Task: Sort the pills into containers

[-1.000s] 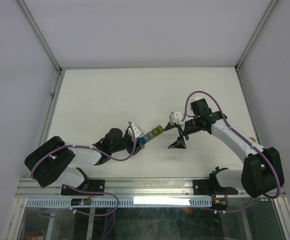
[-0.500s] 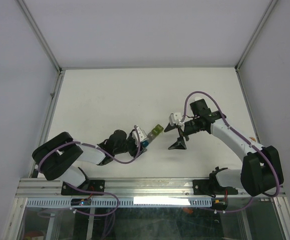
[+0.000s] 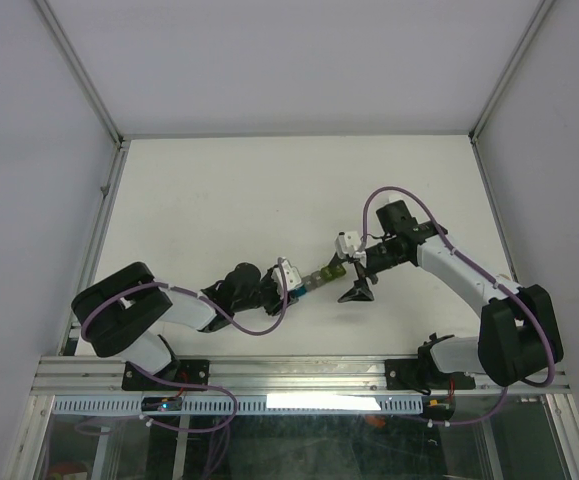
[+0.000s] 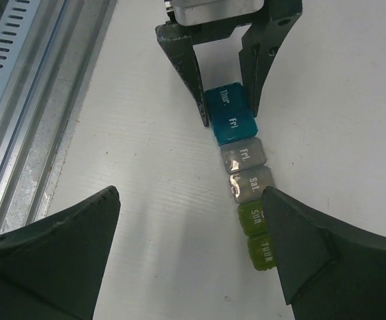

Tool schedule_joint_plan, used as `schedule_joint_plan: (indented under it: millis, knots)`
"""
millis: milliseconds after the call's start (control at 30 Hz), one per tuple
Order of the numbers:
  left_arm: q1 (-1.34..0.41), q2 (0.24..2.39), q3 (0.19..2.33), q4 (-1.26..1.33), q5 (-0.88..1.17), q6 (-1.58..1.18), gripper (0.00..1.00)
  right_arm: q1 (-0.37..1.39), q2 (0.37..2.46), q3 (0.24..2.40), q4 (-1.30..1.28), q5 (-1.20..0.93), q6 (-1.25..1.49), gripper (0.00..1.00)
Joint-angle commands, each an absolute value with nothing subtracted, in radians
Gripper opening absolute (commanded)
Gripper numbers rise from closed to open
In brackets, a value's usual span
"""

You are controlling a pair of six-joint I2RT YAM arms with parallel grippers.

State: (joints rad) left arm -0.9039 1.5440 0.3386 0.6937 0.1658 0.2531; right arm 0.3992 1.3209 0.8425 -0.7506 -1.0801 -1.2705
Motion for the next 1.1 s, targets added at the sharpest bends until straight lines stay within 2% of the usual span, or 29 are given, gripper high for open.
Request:
schedule_joint_plan:
  millis: [0, 333, 667, 833, 1067]
  knots:
    - [-0.913, 1.560, 0.356, 0.742, 0.277, 0.341, 0.39, 0.406, 1.299, 0.847, -0.813, -1.073, -1.437, 0.91]
    - [-0.911, 1.593, 0.368, 0.753, 0.413, 0.385, 0.39, 0.418, 1.292, 0.777, -0.675, -0.932, -1.410, 0.91]
    - [-0.911, 1.612, 0.373, 0.779, 0.351, 0.337, 0.52, 0.454, 1.314, 0.737, -0.555, -0.928, -1.323, 0.90]
    - [-0.911, 1.571, 0.320, 0.860, 0.316, 0.303, 0.65, 0.491, 1.316, 0.711, -0.469, -0.904, -1.269, 0.90]
    - [-0.911, 1.560, 0.289, 0.914, 0.311, 0.264, 0.65, 0.517, 1.325, 0.678, -0.379, -0.888, -1.216, 0.89]
